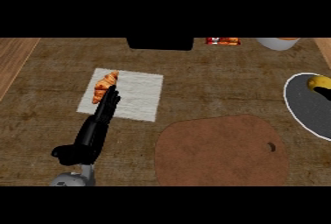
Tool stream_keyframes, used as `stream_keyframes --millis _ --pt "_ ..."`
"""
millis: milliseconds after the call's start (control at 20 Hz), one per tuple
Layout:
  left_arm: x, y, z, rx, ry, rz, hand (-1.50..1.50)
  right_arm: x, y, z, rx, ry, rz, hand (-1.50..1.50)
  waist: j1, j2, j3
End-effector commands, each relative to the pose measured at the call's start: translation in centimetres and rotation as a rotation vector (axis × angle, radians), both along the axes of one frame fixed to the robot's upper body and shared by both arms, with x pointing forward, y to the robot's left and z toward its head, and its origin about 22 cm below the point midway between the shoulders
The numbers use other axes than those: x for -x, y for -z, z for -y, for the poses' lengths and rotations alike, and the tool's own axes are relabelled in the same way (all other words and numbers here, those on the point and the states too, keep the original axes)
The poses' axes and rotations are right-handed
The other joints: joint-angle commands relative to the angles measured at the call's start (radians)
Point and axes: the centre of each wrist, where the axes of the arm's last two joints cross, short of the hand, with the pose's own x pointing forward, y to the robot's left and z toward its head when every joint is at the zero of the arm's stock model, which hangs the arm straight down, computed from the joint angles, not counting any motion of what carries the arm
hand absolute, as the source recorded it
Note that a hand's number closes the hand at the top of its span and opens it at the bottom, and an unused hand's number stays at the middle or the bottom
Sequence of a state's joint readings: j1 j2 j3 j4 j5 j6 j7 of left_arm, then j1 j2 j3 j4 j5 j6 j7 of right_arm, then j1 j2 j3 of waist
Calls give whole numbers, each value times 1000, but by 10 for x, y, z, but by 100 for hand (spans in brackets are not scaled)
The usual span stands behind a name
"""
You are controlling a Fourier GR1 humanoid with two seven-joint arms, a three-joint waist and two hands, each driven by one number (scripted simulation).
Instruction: Pick the lemon from the cutting board and place it in the pan
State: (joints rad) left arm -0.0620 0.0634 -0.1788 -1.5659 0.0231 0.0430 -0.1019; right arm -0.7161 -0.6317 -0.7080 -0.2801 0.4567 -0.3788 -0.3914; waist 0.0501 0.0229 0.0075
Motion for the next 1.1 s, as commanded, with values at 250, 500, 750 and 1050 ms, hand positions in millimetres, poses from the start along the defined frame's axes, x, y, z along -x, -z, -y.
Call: stream_keyframes --millis 250,500,750,1050 --pt "1 7 3 -9 -40 -30 0 53 32 33 -219 -73 196 -150 -41 -15 -4" --pt "-2 6 -4 5 -51 -25 0 81 20 64 -309 -225 214 -150 -46 -18 -5" --pt "-3 -3 -5 -10 -29 -25 0 123 32 81 -290 -300 203 -150 -48 -21 -6" --pt "12 -7 -20 -11 -42 9 0 155 60 78 -243 -326 196 -150 -47 -23 -7"
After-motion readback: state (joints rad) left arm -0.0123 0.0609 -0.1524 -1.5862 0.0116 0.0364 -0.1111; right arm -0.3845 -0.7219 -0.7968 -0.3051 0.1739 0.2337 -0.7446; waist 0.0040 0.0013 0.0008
